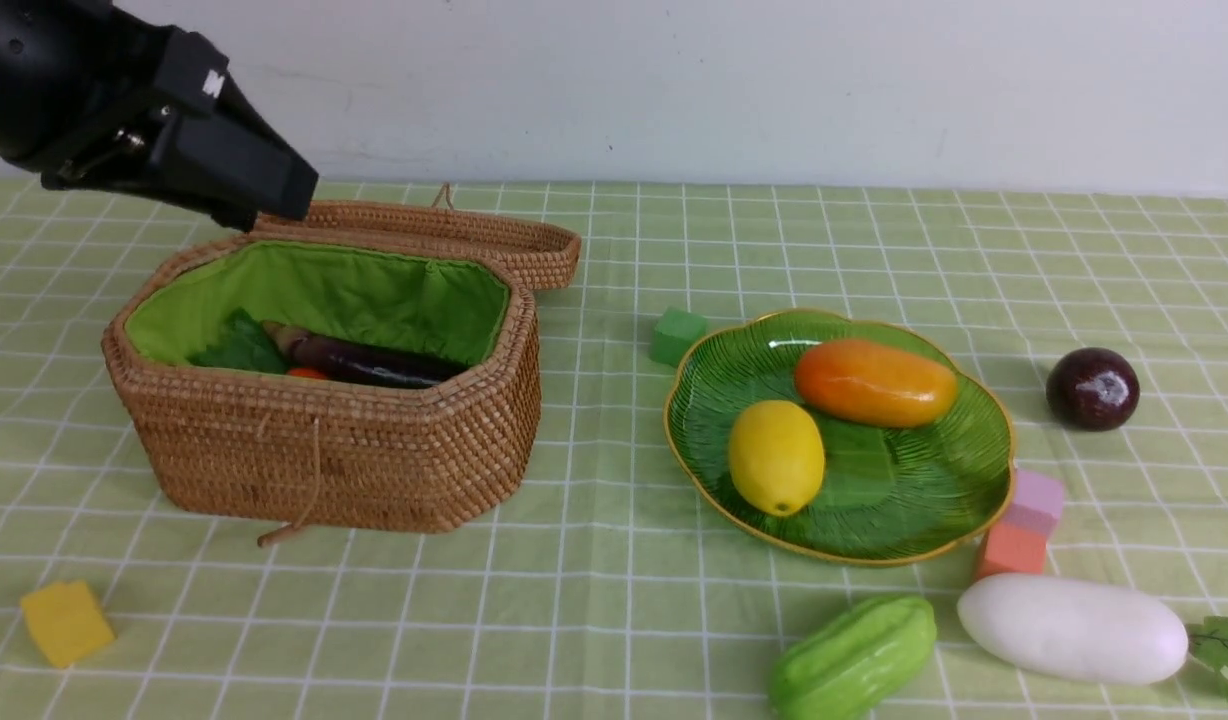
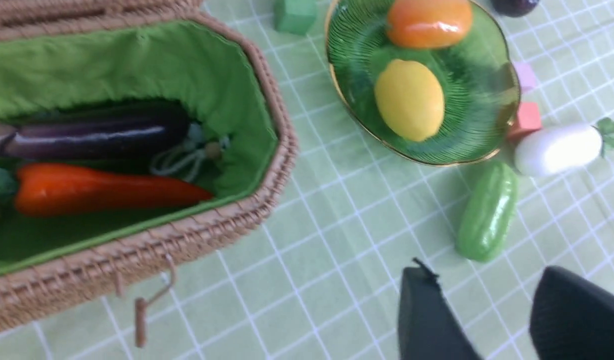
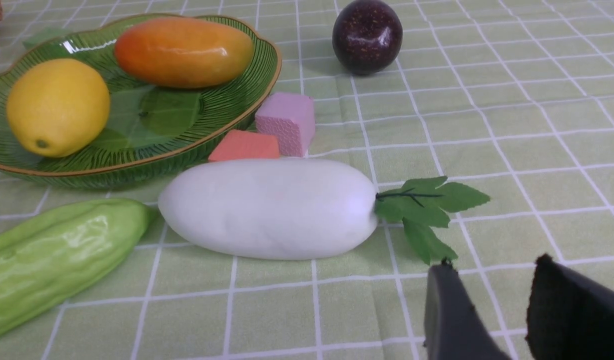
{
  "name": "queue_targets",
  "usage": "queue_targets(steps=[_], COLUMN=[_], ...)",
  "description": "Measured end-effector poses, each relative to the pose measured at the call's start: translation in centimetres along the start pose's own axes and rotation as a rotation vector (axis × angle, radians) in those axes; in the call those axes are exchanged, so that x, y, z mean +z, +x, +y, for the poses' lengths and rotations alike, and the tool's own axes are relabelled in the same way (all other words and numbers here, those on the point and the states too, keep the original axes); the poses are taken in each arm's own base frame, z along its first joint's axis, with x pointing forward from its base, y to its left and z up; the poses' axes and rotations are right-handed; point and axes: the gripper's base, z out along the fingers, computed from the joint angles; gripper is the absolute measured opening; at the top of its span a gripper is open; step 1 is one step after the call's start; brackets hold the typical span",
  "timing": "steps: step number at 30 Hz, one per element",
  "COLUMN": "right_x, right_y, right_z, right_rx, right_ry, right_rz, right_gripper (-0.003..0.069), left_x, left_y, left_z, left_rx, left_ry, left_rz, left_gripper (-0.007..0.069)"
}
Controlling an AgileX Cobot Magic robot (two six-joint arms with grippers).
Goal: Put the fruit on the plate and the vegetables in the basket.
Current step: Take a daikon with your right arm and place it on the basket on the left.
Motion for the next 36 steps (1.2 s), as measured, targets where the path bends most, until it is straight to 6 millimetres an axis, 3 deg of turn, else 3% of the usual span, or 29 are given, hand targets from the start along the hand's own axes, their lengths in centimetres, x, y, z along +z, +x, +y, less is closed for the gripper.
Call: queue_targets(steps=[2,4,9,14,21,28,36], right_x=[0.0,0.0,0.0,0.0,0.0,0.0,0.0], right_y=[0.0,0.0,0.0,0.0,0.0,0.0,0.0], right_z=[0.0,0.0,0.0,0.0,0.0,0.0,0.0], right_rx=[0.000,0.000,0.000,0.000,0.000,-0.001,0.000], right_ry=[0.000,0.000,0.000,0.000,0.000,0.000,0.000], right_rz=[0.000,0.000,0.000,0.000,0.000,0.000,0.000], right_gripper=[0.0242,0.0242,0.0242,0.0242,0.0242,0.0242,0.0242], left_x=[-0.3,-1.3,-3.8,-6.0,-8.4,-10.3,-10.6], left_y=[0.7,2.8,7.1,11.0,16.2,18.8,19.1], left_z=[-0.3,-1.2,-3.2,-5.1,-8.4,-9.9,-10.1], left_rx=[-0.004,0.002,0.026,0.064,0.154,0.186,0.191], left_ry=[0.000,-0.014,-0.058,-0.100,-0.029,0.002,0.007], left_rz=[0.004,0.007,-0.056,-0.186,-0.230,-0.251,-0.261], left_gripper=[0.0202,0.0102,-0.0013,-0.0013,-0.0013,-0.0013,-0.0013])
